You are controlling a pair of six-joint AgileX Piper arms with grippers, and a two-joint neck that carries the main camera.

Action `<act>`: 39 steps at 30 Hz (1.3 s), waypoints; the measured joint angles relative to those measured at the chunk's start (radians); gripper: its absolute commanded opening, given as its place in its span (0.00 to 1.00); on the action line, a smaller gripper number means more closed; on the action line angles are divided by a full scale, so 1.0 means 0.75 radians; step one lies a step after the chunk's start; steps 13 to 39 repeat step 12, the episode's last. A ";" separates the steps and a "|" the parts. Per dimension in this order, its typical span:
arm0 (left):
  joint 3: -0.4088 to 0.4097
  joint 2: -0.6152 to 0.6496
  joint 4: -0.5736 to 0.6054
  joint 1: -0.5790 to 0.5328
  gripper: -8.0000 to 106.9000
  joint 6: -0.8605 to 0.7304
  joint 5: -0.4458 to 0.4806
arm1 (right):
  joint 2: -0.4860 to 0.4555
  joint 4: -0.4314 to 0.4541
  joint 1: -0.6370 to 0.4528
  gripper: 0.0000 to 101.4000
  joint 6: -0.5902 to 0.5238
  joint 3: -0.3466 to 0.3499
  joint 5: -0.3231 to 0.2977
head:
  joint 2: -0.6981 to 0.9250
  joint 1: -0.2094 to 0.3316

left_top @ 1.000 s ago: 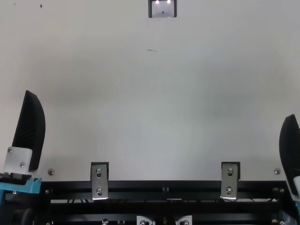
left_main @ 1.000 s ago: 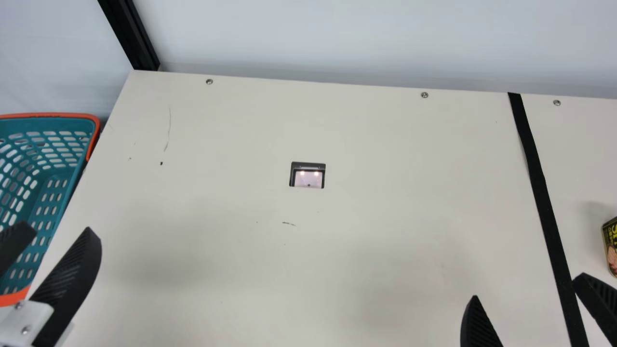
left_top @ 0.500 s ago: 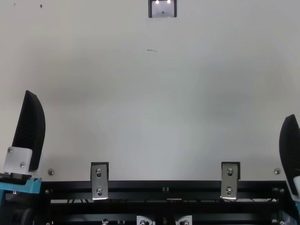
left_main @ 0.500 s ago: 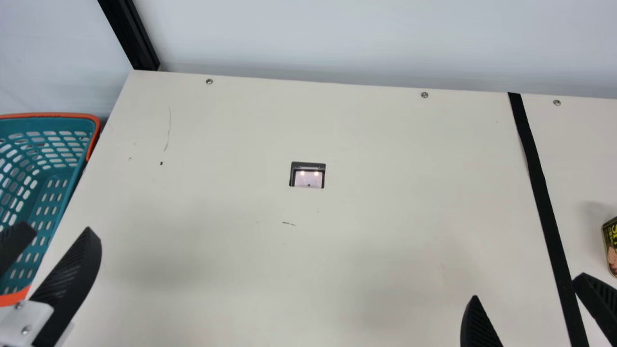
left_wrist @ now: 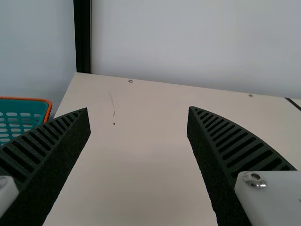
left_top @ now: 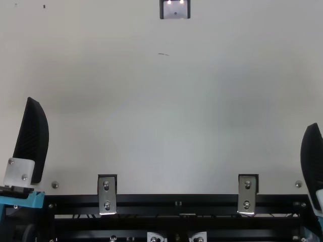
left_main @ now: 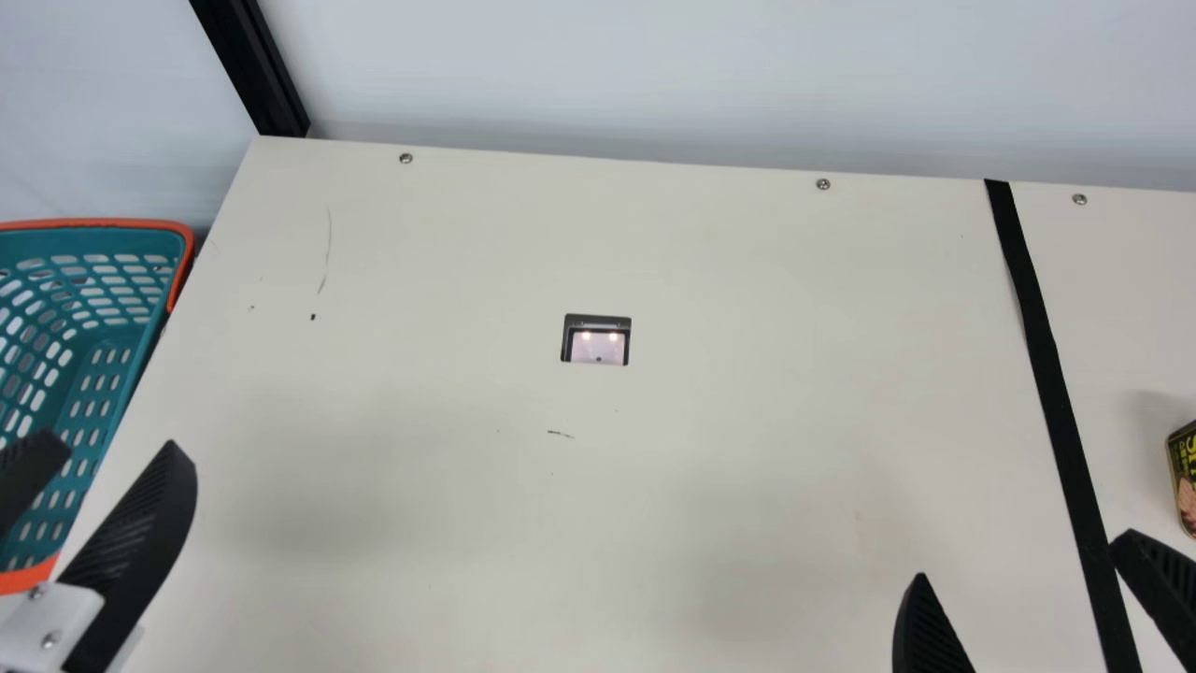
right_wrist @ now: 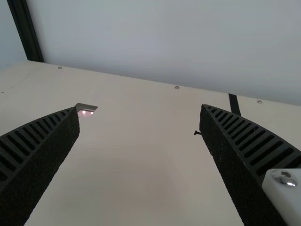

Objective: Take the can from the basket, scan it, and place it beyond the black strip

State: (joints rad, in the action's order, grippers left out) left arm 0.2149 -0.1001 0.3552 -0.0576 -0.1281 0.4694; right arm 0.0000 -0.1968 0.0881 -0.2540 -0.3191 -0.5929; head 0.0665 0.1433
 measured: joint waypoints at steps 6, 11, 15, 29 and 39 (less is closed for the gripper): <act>0.000 0.000 0.000 0.000 0.85 0.000 0.000 | 0.000 0.000 0.000 1.00 0.000 0.000 0.000 | 0.000 0.000; 0.000 0.000 0.000 0.000 0.85 0.000 0.000 | 0.000 0.000 0.000 1.00 0.000 0.000 0.000 | 0.000 -0.007; 0.000 0.000 0.000 0.000 0.85 0.000 0.000 | 0.000 0.000 0.000 1.00 0.000 0.000 0.000 | 0.000 -0.007; 0.000 0.000 0.000 0.000 0.85 0.000 0.000 | 0.000 0.000 0.000 1.00 0.000 0.000 0.000 | 0.000 -0.007; 0.000 0.000 0.000 0.000 0.85 0.000 0.000 | 0.000 0.000 0.000 1.00 0.000 0.000 0.000 | 0.000 -0.007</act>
